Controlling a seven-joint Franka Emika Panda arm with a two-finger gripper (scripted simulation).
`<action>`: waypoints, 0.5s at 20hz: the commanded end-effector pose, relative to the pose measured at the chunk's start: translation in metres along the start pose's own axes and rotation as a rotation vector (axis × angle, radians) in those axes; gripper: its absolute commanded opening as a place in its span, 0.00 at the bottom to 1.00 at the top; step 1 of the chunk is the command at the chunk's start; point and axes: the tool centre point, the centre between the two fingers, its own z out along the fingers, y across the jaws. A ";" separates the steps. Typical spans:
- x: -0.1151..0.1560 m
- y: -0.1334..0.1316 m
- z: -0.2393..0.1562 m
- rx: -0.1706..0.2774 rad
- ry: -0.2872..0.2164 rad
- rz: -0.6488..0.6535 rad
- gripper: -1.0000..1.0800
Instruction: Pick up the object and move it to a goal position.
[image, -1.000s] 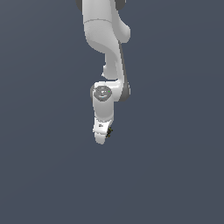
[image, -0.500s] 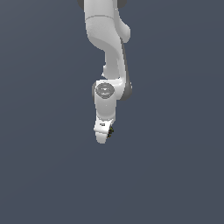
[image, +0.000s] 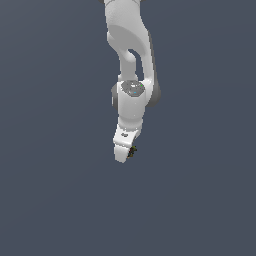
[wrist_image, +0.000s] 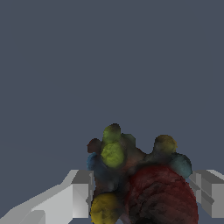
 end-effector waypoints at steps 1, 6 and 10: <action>0.013 0.009 -0.021 -0.040 -0.002 0.030 0.00; 0.036 0.026 -0.062 -0.119 -0.009 0.090 0.00; 0.053 0.037 -0.095 -0.179 -0.015 0.136 0.00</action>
